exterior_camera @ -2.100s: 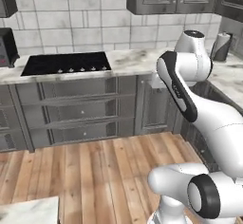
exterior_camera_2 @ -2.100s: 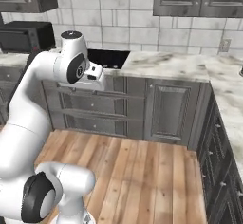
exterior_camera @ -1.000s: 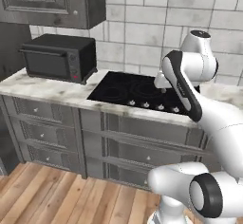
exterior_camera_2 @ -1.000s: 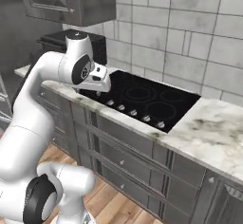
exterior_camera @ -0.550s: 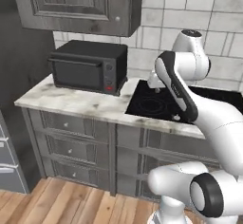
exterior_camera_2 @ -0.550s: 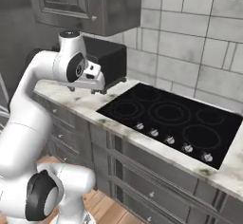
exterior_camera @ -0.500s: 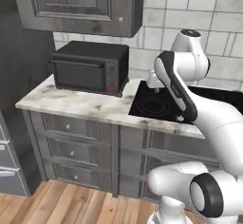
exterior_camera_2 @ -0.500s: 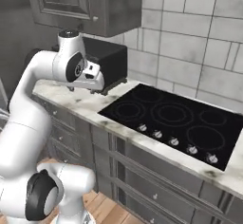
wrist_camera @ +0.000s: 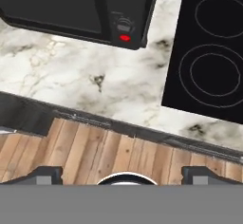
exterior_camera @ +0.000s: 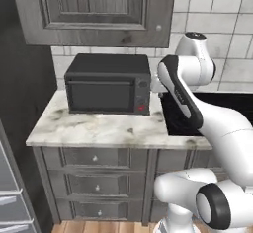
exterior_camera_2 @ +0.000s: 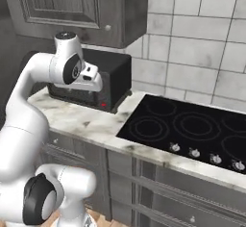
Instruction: Navigate to the toaster oven.
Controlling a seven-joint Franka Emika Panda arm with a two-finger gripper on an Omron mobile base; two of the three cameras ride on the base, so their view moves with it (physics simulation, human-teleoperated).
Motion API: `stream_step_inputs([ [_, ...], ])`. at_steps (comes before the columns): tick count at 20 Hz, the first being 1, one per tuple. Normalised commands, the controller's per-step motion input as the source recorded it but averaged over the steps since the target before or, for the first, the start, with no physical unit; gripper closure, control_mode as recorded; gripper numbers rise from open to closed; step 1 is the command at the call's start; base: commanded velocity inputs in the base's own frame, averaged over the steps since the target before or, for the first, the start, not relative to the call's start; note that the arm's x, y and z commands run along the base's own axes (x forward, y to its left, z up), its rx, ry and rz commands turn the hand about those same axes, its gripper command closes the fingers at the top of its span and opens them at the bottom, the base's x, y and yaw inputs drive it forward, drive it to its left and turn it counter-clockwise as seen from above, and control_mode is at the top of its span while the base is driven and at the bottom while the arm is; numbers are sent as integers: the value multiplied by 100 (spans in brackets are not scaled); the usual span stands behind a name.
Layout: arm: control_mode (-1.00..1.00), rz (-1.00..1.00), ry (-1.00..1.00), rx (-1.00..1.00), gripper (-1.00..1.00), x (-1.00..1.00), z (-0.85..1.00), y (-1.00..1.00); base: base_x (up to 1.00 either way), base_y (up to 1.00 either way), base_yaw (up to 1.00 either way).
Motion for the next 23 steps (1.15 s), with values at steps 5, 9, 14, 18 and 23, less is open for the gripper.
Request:
stream_step_inputs([
  [5, 100, 0, 0, 0, -100, 0, 0, 0, 66, 100, -36],
  [9, 100, 0, 0, 0, -100, 0, 0, 0, 59, 88, -33],
  [14, 100, 0, 0, 0, -100, 0, 0, 0, 82, 59, -27],
  [18, 100, 0, 0, 0, -100, 0, 0, 0, 69, 26, -22],
  [23, 100, 0, 0, 0, -100, 0, 0, 0, 36, 9, -11],
])
